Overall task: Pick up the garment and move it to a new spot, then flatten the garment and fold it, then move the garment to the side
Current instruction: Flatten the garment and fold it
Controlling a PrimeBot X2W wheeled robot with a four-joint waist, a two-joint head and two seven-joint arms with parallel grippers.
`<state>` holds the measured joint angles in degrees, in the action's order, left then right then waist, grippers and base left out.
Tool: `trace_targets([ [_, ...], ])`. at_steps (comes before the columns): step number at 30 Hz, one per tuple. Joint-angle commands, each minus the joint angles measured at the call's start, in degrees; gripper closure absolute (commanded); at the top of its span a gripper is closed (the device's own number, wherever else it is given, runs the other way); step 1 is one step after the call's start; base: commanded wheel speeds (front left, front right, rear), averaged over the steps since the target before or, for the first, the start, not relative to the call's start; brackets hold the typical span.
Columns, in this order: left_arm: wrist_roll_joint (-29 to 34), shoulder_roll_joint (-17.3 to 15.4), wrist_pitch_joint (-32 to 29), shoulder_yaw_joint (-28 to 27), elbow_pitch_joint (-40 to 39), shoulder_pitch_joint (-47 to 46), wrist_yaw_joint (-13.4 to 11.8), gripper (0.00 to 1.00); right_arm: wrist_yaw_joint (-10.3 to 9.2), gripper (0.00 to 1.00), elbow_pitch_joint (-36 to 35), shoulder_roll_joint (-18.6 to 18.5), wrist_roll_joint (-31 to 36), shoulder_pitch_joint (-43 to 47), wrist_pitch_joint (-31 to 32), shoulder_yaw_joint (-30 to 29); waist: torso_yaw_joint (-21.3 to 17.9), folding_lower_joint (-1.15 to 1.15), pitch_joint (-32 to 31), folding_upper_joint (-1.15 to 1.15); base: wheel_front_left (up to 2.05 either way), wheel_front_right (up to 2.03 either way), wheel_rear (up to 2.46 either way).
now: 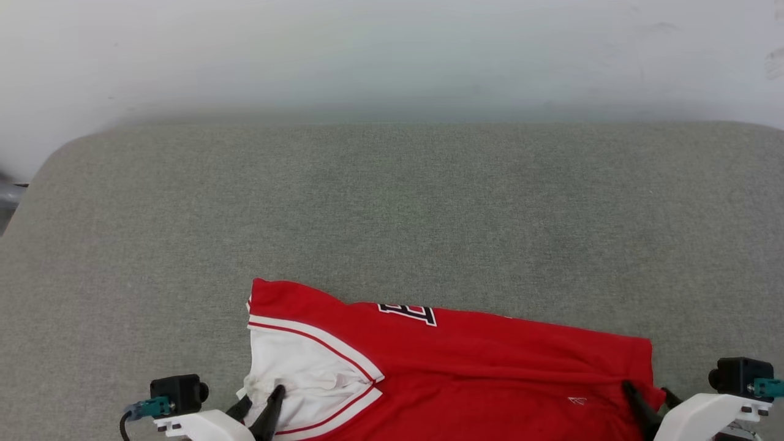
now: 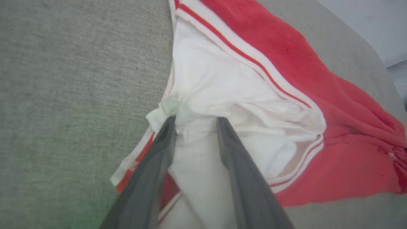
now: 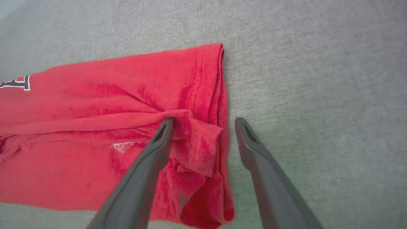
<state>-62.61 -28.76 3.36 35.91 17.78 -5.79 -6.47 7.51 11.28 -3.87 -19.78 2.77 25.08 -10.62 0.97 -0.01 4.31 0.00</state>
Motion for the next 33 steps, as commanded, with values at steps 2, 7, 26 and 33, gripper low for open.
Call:
trace_targets([
  [2, 1.0, 0.7, 2.6, -0.7, -0.3, -0.6, -0.6, 0.00, -0.04, 0.00, -1.4, 0.3, -0.5, 0.7, -2.4, 0.0, 0.1, 0.01, -0.6, 0.00, 0.00, 0.00, 0.00],
  [7, 4.1, 0.7, 7.9, -1.9, -2.0, -2.1, -2.1, 0.00, -0.04, 0.00, -3.6, 0.6, -0.1, 0.3, -3.0, -0.3, -0.1, 0.01, -1.6, 0.00, 0.00, 0.00, 0.00],
  [26, 26.5, 3.3, 11.9, -10.5, -17.6, -4.2, -5.4, 0.00, -0.04, 0.00, -3.9, -2.6, 3.3, -4.2, 14.4, 0.3, 3.2, 0.01, 3.2, 0.00, 0.00, 0.00, 0.00],
  [33, 29.7, 4.6, 11.9, -12.3, -19.5, -3.4, -4.6, 0.00, 0.05, 0.00, 0.4, -0.9, 1.7, -3.2, 19.6, 2.2, 4.5, 0.01, 4.7, 0.00, 0.00, 0.00, 0.00],
])
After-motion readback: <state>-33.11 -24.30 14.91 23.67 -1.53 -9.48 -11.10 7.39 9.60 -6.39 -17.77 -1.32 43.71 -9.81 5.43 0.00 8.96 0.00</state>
